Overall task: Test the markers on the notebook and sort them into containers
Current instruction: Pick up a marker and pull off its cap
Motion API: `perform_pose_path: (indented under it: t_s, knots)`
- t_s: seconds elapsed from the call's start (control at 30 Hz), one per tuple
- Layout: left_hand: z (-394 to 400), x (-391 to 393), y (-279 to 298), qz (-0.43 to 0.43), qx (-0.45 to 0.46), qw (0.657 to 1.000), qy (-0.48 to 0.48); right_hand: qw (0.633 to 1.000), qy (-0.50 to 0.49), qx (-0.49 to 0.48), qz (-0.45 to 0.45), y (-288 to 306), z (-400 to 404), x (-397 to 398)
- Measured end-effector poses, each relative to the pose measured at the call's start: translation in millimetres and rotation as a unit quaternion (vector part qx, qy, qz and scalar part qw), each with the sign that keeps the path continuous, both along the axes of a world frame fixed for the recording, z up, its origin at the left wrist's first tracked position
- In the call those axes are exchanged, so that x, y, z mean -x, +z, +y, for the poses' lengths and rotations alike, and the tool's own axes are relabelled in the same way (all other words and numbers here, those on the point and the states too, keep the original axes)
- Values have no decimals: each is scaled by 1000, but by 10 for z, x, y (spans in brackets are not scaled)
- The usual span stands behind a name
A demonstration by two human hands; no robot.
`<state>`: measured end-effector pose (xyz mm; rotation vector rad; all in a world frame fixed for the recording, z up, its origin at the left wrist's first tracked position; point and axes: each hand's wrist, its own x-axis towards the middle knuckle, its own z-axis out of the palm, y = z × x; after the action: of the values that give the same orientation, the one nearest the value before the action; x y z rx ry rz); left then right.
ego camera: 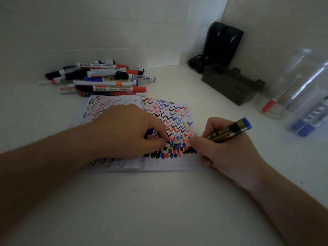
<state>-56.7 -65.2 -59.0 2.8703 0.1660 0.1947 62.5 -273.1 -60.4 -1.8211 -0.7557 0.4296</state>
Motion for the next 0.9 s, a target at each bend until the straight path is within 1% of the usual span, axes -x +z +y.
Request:
perform_pose_path:
  t_s: [0.1, 0.27, 0.37, 0.5, 0.57, 0.73, 0.9]
  knots:
    - [-2, 5, -1, 0, 2, 1000, -2, 1000, -1, 14, 7, 26, 7, 6]
    - [6, 12, -13, -13, 2, 1000, 1, 999, 6, 34, -13, 39, 14, 37]
    - [-2, 9, -9, -10, -5, 1000, -6, 999, -1, 32, -26, 29, 25, 24]
    - [-4, 5, -2, -5, -9, 1000, -13, 999, 14, 28, -4, 36, 10, 23]
    - [-11, 4, 2, -4, -11, 1000, -15, 999, 21, 34, -9, 33, 6, 37]
    - [-27, 14, 29, -2, -6, 1000, -19, 1000, 2, 18, -13, 23, 14, 18]
    - [-36, 18, 38, 2, -1, 1000, -13, 999, 22, 25, -14, 23, 1, 25]
